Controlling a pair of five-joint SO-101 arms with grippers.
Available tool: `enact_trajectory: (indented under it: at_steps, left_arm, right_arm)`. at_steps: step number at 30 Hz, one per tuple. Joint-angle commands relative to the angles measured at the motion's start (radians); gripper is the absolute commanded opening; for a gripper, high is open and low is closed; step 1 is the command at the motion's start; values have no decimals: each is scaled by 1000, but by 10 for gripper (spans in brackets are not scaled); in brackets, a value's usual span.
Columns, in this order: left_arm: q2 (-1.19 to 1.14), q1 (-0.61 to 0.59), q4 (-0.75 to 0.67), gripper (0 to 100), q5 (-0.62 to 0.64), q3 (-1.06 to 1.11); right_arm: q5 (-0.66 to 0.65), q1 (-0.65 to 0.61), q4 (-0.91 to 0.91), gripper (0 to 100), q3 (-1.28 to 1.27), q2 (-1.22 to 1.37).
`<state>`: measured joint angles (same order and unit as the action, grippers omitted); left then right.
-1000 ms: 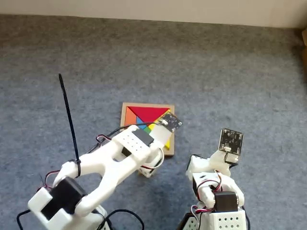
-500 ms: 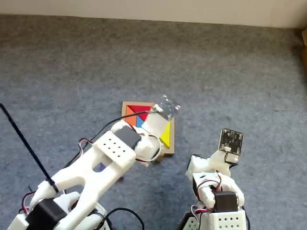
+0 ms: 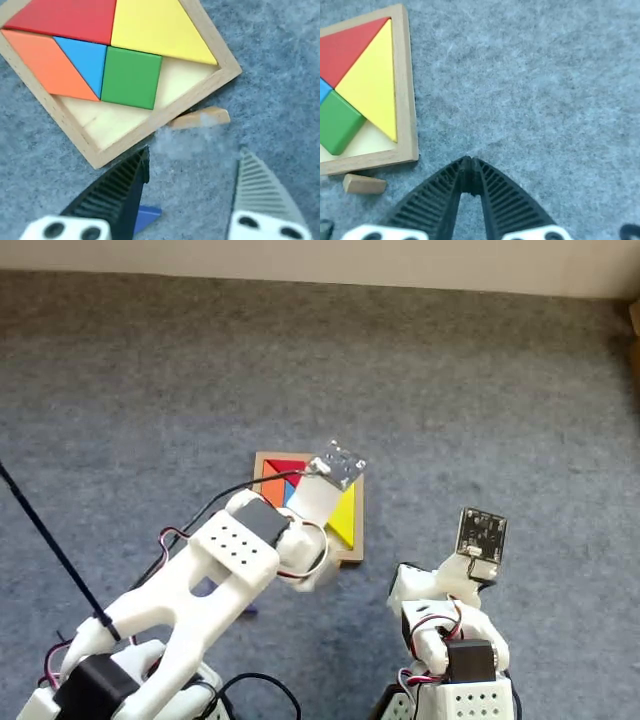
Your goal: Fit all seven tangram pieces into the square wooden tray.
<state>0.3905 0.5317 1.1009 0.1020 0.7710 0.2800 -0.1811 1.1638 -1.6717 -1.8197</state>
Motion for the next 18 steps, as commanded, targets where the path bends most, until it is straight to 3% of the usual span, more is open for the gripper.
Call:
enact_trajectory:
  at_steps: [1,8,18]
  left_arm:
    - [36,53,20,347,-141,-13]
    - [33,50,-25,287,-393,-13]
    - [-252,56,-66,284,-528,-157]
  right_arm:
    - [-6,13,-36,8,-157,-15]
    - [-6,13,-36,8,-157,-15]
    - [-6,13,-36,8,-157,-15]
